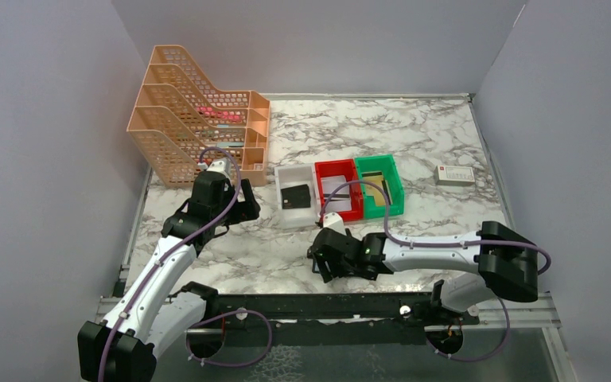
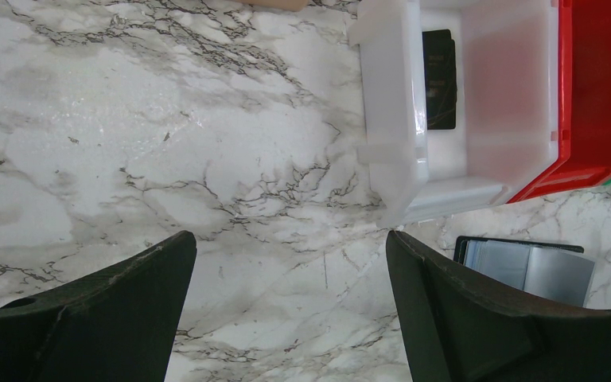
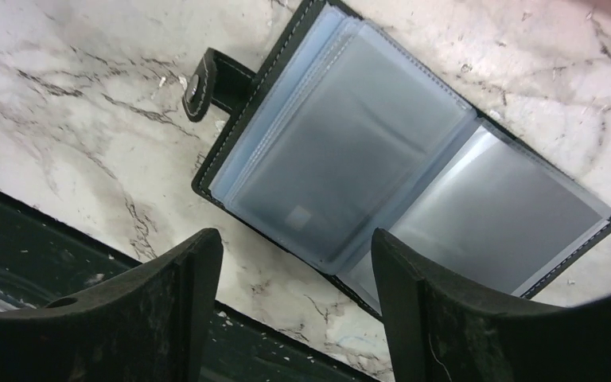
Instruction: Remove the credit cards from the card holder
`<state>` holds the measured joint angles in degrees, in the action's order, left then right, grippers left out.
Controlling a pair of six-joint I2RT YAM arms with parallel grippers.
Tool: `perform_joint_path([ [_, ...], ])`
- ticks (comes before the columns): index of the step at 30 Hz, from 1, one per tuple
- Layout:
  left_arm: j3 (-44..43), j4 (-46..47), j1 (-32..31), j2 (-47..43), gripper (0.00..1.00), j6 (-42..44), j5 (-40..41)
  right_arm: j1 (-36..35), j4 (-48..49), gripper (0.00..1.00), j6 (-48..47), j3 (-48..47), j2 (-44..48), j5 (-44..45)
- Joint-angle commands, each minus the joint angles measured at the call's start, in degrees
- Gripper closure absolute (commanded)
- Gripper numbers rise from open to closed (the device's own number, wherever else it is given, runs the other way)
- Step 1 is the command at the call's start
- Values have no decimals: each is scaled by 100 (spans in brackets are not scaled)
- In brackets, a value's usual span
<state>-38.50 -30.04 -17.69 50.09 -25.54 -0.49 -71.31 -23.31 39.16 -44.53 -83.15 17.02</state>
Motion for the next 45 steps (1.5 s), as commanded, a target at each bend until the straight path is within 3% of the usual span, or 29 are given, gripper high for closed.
perform_joint_path([
  [1,44,113,20,-26,8,40,-75,-44,129,24,191,-225,3,474],
  [8,40,107,20,-84,8,49,-79,-49,504,19,500,-274,-86,504],
  [15,43,115,20,-116,8,58,-91,-42,-319,20,1040,-485,-1060,1359],
  [18,36,109,16,-126,8,60,-106,-41,-145,22,1014,-285,-1208,1192],
  [22,40,115,20,-139,8,58,-92,-45,47,33,1078,-48,-1278,922],
  [28,31,118,20,-86,8,67,-128,-43,520,57,1005,299,-764,767],
  [34,31,116,21,-75,8,68,-138,-41,1032,69,879,650,131,713],
  [45,40,114,20,-75,8,58,-135,-38,1483,67,683,1087,1310,534],
])
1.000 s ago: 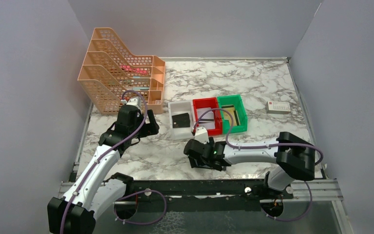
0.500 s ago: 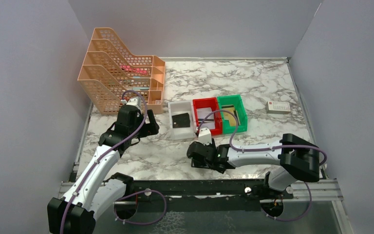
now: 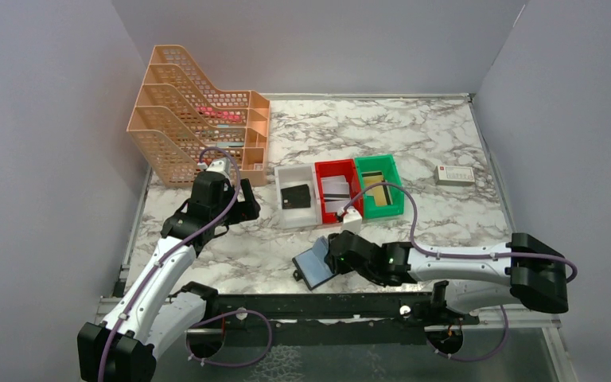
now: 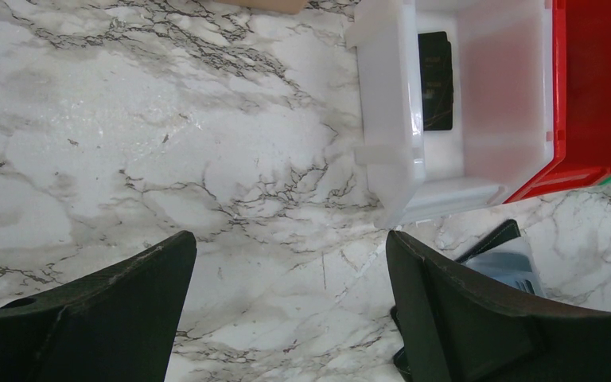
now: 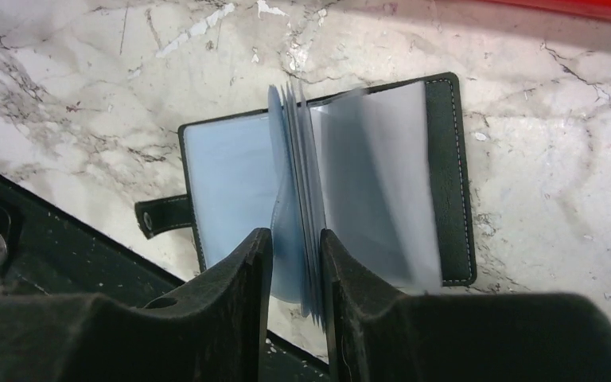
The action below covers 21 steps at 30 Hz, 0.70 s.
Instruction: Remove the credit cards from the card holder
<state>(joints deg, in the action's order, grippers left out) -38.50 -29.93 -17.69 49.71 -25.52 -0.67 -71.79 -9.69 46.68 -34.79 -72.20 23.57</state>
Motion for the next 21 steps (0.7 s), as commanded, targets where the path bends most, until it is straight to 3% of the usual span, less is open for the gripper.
perform_joint_path([
  [1,44,106,20,-38,8,56,-110,7,125,67,-79,133,262,-98],
  [8,42,103,20,-25,8,56,-110,94,67,72,20,203,414,-90],
  [11,42,102,22,-23,8,57,-111,305,515,72,11,513,663,-635],
  [14,42,102,20,-8,8,56,-109,944,970,73,-54,875,798,-1493],
  [21,44,102,20,1,8,61,-109,2008,1260,71,-126,1400,806,-2534],
])
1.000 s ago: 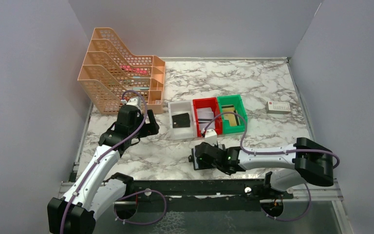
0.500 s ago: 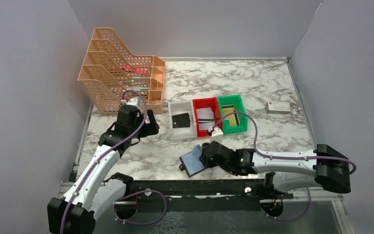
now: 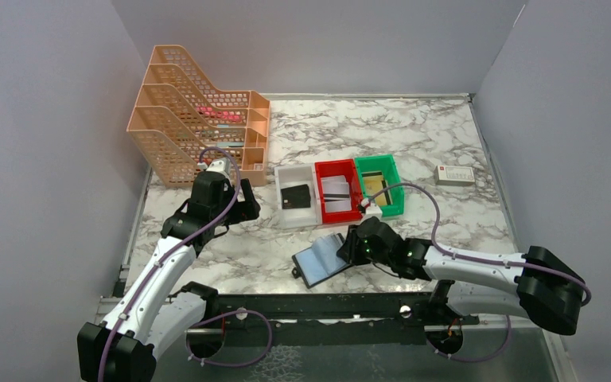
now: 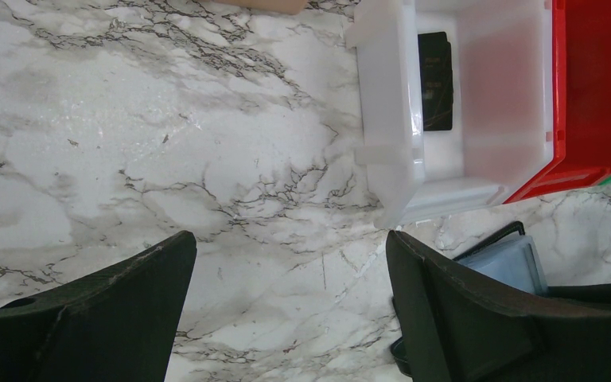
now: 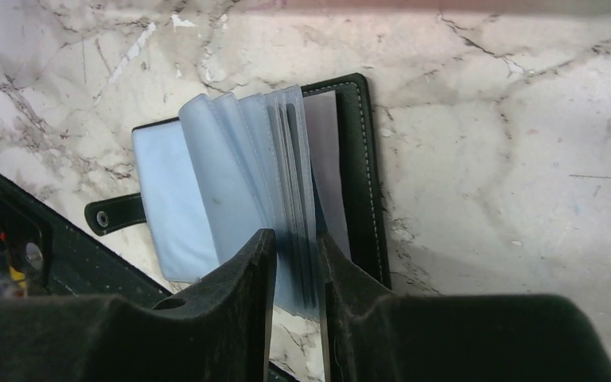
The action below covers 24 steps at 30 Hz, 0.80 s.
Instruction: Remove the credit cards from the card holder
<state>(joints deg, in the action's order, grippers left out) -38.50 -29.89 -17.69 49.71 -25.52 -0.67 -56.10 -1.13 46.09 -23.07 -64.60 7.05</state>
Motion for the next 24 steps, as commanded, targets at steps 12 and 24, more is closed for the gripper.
perform_joint_path([
  [12,38,101,20,25,8,56,-120,661,-1296,54,-932,-644,235,34],
  [24,44,97,20,62,8,56,-88,-135,-974,44,-1659,-1335,-307,-739],
])
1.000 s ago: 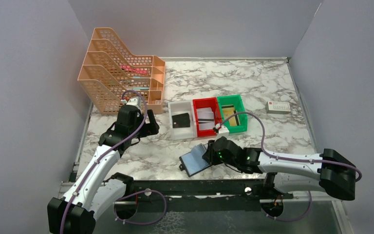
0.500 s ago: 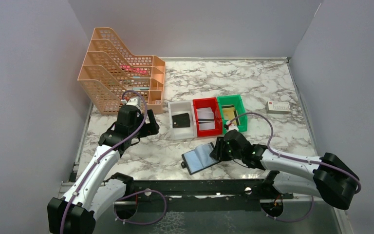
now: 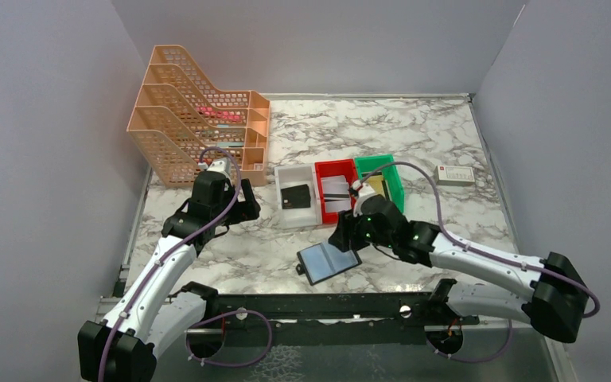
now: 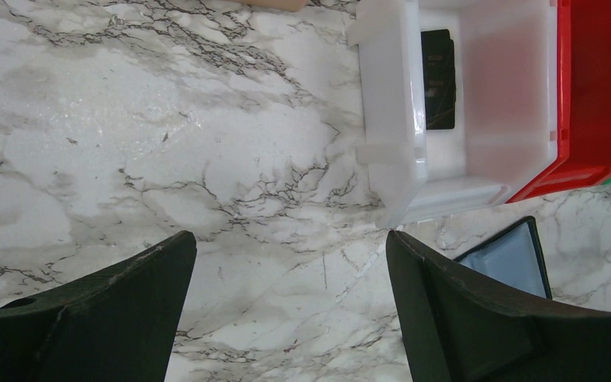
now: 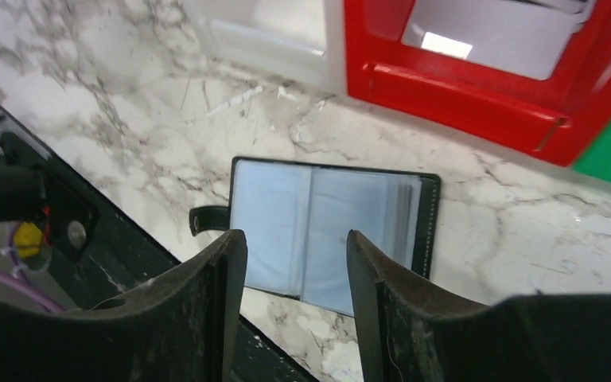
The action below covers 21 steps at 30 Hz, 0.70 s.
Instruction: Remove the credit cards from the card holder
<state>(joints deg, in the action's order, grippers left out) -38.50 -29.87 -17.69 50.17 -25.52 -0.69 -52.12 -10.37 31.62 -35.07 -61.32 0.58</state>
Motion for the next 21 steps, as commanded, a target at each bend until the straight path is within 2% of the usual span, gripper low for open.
perform_joint_path([
  [1,42,96,20,25,8,56,-81,-707,-82,42,-201,-220,-848,56],
  [5,44,96,20,62,8,58,-101,-1416,-356,34,-200,-659,-1599,800],
  [10,44,102,20,70,8,57,-95,-1879,-719,29,-307,-1124,-2201,1429],
  [21,44,102,20,52,8,56,-106,-2106,-953,27,-477,-1558,-3147,1560],
])
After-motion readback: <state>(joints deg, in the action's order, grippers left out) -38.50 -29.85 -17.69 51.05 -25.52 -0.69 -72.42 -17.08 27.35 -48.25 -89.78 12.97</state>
